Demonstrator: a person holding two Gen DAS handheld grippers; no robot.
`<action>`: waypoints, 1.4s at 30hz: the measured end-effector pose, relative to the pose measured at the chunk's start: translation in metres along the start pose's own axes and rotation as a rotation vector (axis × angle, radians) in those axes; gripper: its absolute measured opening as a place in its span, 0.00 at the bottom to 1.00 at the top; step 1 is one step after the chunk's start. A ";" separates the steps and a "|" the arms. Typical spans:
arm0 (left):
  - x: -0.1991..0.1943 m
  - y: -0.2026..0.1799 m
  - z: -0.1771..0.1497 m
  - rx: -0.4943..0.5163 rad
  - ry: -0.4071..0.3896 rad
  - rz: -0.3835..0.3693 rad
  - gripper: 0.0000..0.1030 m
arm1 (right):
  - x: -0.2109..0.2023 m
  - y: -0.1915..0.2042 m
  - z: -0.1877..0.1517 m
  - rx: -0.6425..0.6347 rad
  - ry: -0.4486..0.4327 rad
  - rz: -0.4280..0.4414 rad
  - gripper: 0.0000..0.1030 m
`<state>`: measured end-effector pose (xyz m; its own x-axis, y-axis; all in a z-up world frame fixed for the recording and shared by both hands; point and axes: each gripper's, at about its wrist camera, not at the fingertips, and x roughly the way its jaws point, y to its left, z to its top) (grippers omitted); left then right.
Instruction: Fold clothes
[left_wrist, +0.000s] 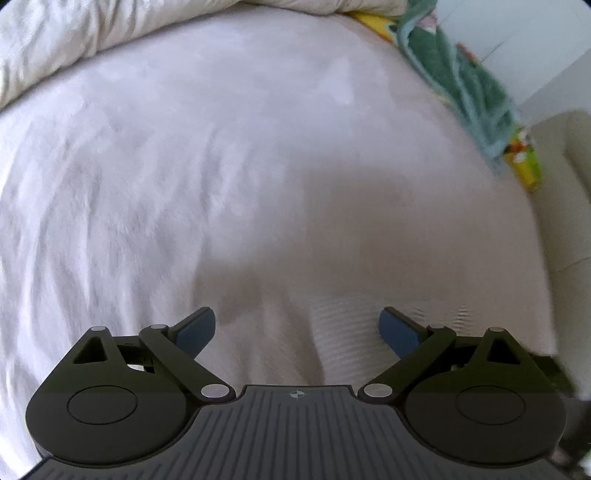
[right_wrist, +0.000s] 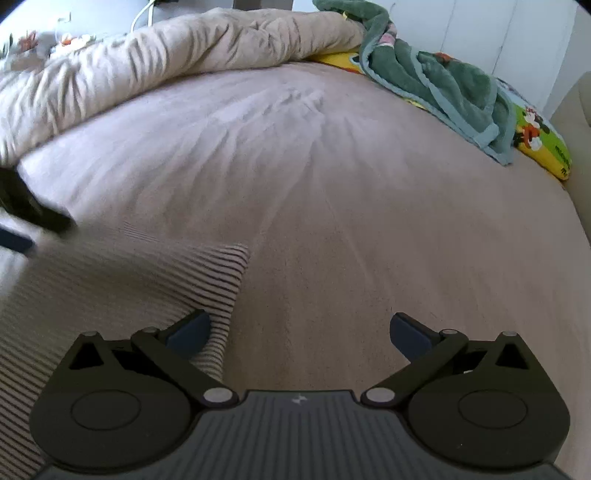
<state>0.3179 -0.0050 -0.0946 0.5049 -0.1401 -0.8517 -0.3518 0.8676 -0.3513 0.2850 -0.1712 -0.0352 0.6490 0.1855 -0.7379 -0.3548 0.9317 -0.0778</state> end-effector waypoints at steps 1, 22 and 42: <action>0.008 -0.003 -0.001 0.025 0.007 0.047 0.97 | -0.002 -0.002 0.002 0.017 -0.002 0.006 1.00; -0.003 -0.022 -0.111 -0.072 0.235 -0.404 0.95 | 0.005 -0.048 0.006 0.358 0.158 0.298 0.99; -0.018 -0.018 -0.087 -0.045 0.171 -0.348 0.93 | 0.000 -0.050 -0.041 0.670 0.260 0.492 0.94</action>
